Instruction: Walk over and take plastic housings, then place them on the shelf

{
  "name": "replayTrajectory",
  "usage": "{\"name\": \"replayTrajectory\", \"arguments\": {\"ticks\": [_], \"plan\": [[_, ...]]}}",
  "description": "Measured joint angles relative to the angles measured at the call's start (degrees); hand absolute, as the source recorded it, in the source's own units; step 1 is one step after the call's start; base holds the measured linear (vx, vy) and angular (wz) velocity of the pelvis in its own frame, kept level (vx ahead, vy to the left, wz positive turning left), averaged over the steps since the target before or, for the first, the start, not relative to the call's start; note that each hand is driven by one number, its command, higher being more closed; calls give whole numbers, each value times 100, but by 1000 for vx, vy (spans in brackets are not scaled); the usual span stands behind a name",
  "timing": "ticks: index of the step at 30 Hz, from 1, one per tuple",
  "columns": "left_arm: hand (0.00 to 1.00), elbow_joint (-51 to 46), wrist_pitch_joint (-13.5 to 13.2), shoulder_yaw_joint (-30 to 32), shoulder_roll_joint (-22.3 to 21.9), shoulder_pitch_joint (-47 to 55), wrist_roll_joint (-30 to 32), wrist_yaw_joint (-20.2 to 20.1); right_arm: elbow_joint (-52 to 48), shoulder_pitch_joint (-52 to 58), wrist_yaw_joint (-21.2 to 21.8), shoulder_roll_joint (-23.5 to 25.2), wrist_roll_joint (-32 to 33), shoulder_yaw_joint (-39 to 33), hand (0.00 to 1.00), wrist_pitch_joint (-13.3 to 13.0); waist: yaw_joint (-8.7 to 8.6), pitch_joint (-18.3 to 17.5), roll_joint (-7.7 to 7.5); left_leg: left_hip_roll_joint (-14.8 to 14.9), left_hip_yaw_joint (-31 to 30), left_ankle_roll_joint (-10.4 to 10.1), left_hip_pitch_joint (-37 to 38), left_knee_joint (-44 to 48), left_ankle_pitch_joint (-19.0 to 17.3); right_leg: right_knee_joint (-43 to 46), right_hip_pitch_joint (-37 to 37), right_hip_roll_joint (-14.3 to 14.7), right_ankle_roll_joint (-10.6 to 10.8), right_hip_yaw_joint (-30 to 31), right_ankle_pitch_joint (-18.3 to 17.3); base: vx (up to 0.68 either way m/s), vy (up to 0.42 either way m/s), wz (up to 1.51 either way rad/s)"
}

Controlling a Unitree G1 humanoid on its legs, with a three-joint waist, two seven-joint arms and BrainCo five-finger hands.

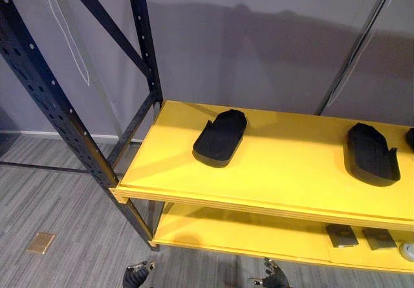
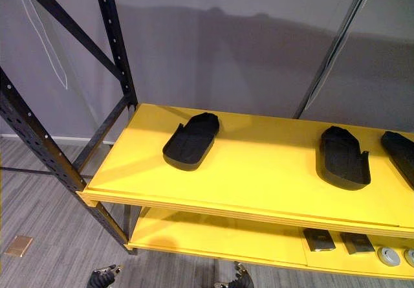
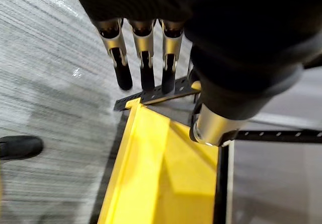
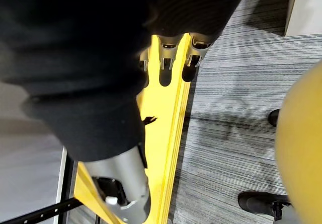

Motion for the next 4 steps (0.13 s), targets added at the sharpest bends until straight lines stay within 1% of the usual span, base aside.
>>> {"name": "replayTrajectory", "arguments": {"ticks": [2, 4], "plan": [[0, 249, 0, -108, 2, -132, 59, 2, 116, -37, -7, -7, 1, -158, 0, 0, 10, 29, 45, 7, 25, -5, 35, -3, -4, -6, 18, 8, -1, 26, 0, -45, -11, -7], [0, 366, -2, -122, -3, -183, 108, 1, 178, -49, -9, -25, 2, -173, 0, 0, 11, 37, 57, 14, 29, -15, 57, -4, -11, -30, 46, 17, -2, 35, 0, -22, -5, -1]]}}
